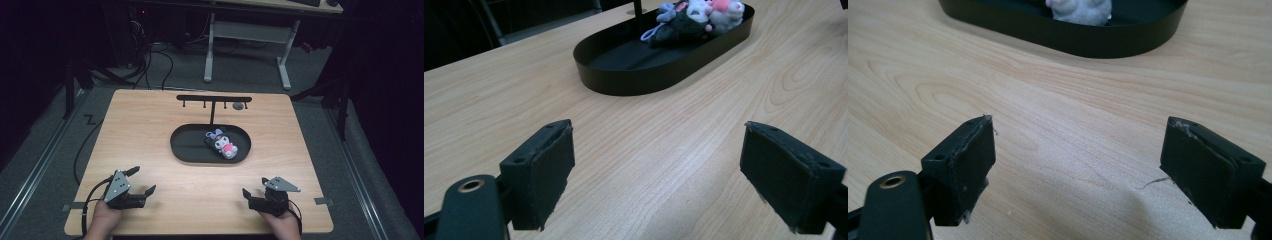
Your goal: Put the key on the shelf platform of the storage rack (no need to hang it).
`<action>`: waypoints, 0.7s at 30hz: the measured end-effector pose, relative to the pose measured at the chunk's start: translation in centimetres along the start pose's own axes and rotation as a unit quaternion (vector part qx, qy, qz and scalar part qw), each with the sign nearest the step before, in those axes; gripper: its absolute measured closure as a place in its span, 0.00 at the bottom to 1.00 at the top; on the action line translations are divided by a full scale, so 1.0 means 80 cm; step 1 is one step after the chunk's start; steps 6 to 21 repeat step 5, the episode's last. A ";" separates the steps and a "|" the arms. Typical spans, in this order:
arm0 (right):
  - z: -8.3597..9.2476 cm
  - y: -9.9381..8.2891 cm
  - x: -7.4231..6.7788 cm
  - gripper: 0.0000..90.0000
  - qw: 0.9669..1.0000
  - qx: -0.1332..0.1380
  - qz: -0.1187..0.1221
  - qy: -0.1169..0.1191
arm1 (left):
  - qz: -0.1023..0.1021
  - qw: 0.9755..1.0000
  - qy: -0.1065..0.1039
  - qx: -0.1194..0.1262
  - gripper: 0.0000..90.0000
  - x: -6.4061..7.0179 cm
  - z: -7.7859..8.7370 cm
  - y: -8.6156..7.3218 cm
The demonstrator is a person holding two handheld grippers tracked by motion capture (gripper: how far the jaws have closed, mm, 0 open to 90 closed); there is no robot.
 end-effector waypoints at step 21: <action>0.000 0.002 0.004 0.15 1.000 0.011 0.001 0.001 | -0.001 1.000 -0.001 -0.003 0.16 0.000 -0.002 0.000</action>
Point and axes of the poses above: each handheld gripper's, and its own axes: z roughly backward along the jaws, y roughly out of its top, x roughly to its right, the point moved 9 cm from there along -z, roughly forward along the jaws, and after that the axes turned 1 degree about -y, right-handed, at the moved point
